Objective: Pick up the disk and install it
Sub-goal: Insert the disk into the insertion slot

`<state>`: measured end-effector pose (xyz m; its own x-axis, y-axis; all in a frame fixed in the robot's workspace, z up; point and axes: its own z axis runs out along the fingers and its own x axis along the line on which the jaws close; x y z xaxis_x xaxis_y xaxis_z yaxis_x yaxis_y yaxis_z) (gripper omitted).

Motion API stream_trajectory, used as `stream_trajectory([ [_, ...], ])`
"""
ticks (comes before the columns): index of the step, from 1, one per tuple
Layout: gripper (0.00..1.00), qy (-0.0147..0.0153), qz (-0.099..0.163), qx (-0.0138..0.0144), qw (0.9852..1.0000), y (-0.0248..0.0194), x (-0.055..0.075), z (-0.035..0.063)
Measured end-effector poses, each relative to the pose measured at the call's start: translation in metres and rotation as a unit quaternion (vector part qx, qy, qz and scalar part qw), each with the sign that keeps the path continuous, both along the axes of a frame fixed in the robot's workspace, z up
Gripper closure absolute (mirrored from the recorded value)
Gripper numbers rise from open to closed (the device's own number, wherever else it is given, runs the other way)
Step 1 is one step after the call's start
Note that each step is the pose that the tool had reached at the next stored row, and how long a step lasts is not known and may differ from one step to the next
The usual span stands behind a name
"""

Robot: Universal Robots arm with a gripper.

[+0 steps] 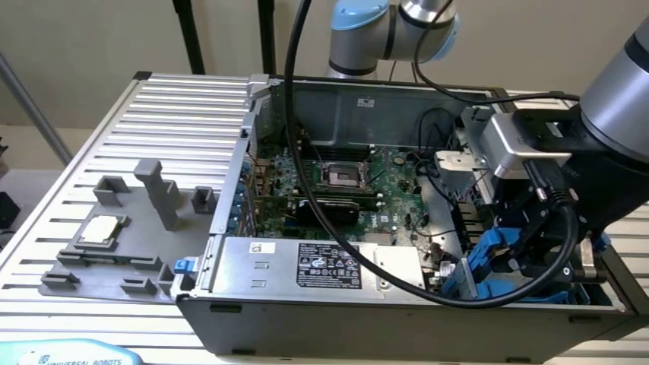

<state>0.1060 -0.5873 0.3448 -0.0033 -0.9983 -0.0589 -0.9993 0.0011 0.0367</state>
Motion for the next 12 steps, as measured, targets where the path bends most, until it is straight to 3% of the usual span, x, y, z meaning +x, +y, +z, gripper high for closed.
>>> stream_trajectory([
  [12, 0.67, 0.0000, 0.000, 0.0003, 1.0000, 0.0006, 0.0000, -0.0108],
])
